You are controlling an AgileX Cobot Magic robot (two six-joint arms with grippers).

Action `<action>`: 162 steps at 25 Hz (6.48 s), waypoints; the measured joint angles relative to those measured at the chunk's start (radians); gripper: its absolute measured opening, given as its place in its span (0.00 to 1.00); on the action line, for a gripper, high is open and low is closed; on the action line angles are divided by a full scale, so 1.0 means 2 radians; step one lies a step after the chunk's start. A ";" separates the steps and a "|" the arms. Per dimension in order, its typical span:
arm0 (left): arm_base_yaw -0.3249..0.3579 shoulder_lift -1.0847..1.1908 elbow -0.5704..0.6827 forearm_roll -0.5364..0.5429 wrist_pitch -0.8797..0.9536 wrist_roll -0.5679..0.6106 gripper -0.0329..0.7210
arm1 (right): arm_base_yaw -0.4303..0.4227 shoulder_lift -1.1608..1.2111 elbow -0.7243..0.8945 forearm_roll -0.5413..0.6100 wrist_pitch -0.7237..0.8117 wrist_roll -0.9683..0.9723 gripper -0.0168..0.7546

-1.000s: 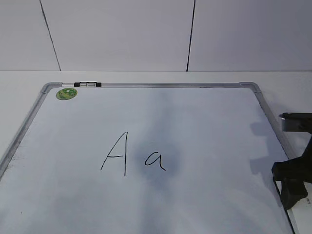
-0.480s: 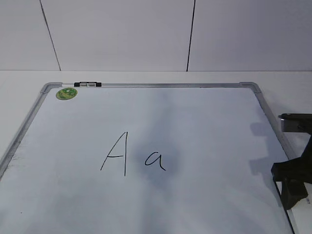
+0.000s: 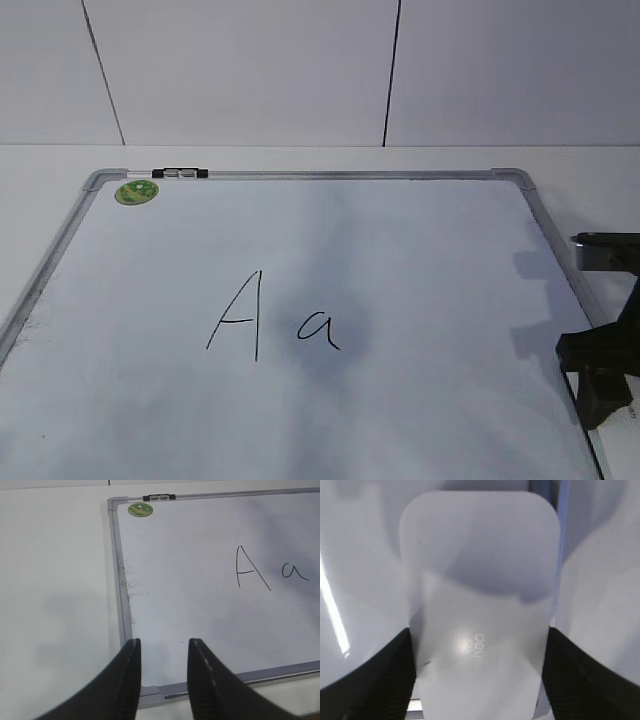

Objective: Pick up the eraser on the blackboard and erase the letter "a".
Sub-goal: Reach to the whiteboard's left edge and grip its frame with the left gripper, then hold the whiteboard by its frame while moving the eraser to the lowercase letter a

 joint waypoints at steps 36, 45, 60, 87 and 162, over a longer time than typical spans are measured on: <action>0.000 0.000 0.000 -0.003 0.000 0.000 0.36 | 0.000 0.003 -0.031 0.000 0.040 0.000 0.76; 0.000 0.000 0.000 -0.003 -0.001 0.000 0.36 | 0.000 0.003 -0.077 0.000 0.099 0.000 0.76; 0.000 0.187 -0.035 0.038 -0.039 -0.001 0.43 | 0.000 0.003 -0.148 0.005 0.116 -0.003 0.76; 0.000 0.649 -0.207 0.046 -0.105 -0.019 0.46 | 0.000 0.003 -0.150 0.035 0.121 -0.004 0.76; 0.006 0.952 -0.335 0.065 -0.137 -0.032 0.31 | 0.000 0.003 -0.156 0.056 0.121 -0.021 0.76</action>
